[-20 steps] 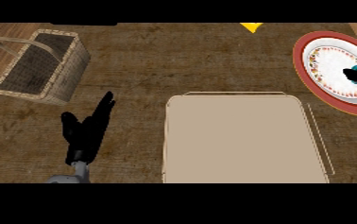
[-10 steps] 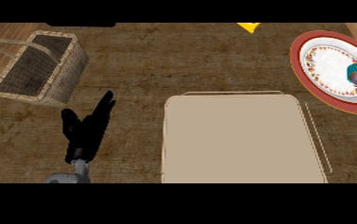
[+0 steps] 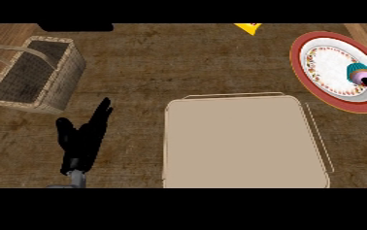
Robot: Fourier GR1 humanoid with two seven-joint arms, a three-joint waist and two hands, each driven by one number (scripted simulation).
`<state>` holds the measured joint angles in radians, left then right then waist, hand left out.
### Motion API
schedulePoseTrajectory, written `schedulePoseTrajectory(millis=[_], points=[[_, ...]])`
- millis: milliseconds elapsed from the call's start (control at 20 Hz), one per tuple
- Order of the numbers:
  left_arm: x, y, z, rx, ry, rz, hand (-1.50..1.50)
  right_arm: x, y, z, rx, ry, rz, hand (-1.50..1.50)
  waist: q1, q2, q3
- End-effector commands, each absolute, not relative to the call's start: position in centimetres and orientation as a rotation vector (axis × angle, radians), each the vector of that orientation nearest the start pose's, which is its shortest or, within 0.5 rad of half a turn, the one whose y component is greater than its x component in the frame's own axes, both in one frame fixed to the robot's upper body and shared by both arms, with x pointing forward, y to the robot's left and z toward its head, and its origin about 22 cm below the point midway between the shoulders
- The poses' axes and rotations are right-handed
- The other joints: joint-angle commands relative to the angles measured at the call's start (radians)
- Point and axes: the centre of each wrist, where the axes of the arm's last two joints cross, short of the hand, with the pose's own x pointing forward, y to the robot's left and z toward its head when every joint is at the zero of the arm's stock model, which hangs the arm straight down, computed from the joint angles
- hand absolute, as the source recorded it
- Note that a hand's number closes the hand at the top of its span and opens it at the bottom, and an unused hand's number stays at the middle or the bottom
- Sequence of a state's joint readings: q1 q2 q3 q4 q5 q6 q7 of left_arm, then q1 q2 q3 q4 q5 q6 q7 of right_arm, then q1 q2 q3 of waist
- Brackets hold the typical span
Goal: Pick the cupcake from the tray and place it in the plate
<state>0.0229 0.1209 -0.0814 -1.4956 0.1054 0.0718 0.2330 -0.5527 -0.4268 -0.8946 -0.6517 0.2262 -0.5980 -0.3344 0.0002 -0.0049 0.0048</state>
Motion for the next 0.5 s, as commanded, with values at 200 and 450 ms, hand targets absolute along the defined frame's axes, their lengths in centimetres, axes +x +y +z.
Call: schedulePoseTrajectory(millis=[200,450], points=[[22.7,24.5,-4.6,0.029,-1.188,0.012,0.00,26.6,-43.5,-1.6,-1.094,-1.383,-0.596,-1.50,-0.016,0.000,-0.007],[22.7,25.0,-4.1,0.009,-1.183,0.018,0.00,23.7,-40.6,-2.0,-1.121,-1.347,-0.538,-1.50,-0.013,0.001,-0.007]])
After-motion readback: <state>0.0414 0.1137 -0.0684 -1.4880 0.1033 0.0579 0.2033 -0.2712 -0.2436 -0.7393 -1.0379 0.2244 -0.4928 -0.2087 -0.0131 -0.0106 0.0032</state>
